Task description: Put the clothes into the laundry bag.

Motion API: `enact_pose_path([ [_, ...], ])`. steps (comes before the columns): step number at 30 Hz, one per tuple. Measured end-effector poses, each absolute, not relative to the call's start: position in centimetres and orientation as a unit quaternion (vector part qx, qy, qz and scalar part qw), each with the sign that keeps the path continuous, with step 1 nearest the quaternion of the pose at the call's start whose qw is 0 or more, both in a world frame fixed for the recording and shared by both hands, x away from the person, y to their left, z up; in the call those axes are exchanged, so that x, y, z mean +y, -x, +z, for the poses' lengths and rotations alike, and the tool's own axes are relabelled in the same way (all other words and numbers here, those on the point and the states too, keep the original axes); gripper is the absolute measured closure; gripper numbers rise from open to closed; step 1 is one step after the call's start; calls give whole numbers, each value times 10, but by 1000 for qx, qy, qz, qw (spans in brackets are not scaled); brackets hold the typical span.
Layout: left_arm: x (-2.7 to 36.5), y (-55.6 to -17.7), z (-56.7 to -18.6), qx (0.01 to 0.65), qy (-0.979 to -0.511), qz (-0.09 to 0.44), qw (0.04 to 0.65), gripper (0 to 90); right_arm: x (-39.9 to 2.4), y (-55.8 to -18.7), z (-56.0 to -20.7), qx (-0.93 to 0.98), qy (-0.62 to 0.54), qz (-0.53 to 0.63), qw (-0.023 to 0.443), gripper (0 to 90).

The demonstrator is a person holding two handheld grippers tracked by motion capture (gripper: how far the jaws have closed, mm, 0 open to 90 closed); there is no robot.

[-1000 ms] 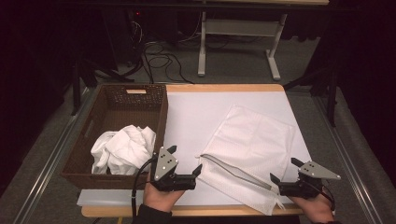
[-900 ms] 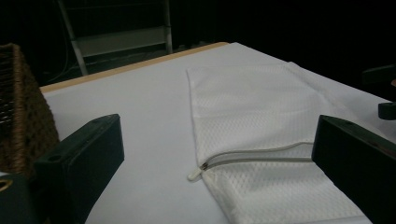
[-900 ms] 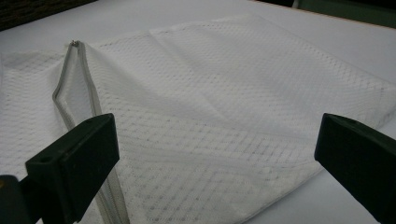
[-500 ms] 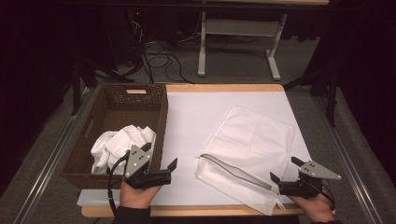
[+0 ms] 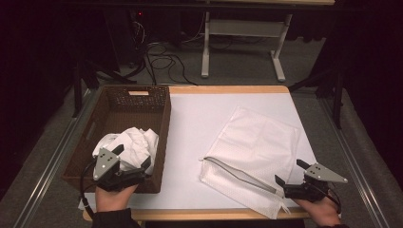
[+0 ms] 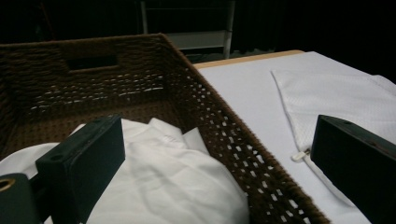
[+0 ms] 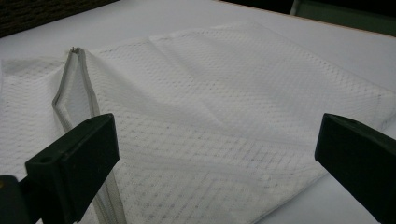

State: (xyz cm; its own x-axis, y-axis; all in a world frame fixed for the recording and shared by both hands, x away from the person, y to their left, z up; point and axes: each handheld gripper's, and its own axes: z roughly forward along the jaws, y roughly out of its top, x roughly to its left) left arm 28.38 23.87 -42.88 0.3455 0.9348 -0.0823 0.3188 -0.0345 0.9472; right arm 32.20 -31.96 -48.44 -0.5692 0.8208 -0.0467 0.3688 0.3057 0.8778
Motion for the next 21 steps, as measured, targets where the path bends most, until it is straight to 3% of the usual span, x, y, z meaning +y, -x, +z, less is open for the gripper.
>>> enact_pose_path([
  [10,261,-279,-433,509,-639,336,469,44,-319,-323,-486,770,-386,440,253,2],
  [21,252,-284,-421,501,-653,360,440,113,-318,-324,-489,774,-387,434,251,2],
])
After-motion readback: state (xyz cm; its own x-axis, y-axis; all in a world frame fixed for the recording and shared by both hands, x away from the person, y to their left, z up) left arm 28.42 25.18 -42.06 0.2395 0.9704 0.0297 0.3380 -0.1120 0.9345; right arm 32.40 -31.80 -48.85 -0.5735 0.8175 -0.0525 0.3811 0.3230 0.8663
